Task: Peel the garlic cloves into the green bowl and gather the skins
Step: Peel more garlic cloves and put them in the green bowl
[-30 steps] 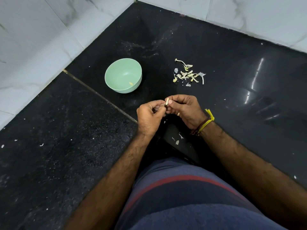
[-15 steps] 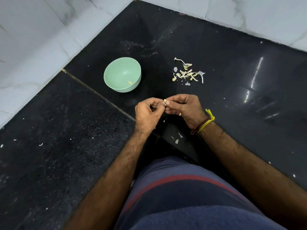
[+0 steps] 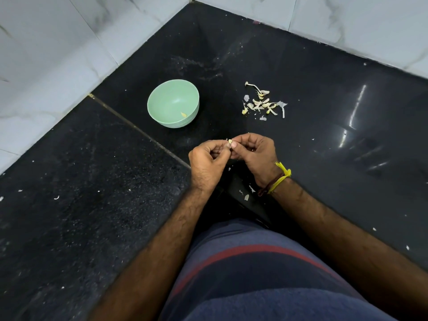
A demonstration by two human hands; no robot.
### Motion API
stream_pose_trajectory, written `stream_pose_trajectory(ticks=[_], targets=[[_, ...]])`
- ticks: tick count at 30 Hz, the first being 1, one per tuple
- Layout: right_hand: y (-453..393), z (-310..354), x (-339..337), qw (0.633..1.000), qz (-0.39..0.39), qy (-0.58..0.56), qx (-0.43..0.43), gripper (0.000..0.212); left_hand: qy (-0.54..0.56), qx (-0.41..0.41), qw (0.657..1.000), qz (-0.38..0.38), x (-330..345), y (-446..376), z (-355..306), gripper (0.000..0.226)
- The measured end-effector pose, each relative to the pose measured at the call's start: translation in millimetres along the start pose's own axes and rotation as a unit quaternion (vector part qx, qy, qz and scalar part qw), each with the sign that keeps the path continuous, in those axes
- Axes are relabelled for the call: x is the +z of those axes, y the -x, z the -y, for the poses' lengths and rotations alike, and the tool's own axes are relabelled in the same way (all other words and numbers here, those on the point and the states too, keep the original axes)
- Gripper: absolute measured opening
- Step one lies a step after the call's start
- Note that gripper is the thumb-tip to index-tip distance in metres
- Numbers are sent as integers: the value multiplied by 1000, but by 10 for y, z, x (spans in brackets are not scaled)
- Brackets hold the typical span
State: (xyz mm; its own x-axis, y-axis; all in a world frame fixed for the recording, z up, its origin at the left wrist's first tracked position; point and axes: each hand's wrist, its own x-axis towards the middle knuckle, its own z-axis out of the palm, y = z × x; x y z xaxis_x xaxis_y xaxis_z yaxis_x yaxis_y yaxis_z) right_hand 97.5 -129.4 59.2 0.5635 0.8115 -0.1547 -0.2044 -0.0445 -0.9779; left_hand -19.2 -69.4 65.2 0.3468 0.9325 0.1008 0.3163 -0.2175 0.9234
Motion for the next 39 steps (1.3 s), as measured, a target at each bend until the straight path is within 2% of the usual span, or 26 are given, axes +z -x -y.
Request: stream_pose_trajectory(ticks=[9, 13, 19, 21, 24, 30, 35, 39], targets=[[75, -65, 102, 996, -72, 47, -28, 4, -65, 58, 996, -32, 81, 28, 7, 12], [76, -84, 75, 997, -60, 51, -25, 3, -82, 62, 994, -29, 99, 16, -3, 7], [7, -62, -29, 998, 35, -37, 39, 7, 7, -37, 999, 8, 32, -5, 44, 8], [-4, -50, -38, 996, 48, -60, 48, 13, 41, -62, 997, 18, 30, -22, 24, 6], [-14, -52, -33, 993, 51, -87, 55, 10, 101, -97, 990, 22, 24, -12, -11, 9], [-41, -39, -91, 990, 68, -111, 54, 7, 167, -78, 981, 56, 3, 23, 11, 16], [-31, -10, -123, 986, 93, -128, 58, 8, 198, -100, 975, 34, 53, 74, 8, 7], [-10, -25, -70, 990, 71, -113, 47, 10, 190, -111, 975, -2, 124, 105, -4, 8]])
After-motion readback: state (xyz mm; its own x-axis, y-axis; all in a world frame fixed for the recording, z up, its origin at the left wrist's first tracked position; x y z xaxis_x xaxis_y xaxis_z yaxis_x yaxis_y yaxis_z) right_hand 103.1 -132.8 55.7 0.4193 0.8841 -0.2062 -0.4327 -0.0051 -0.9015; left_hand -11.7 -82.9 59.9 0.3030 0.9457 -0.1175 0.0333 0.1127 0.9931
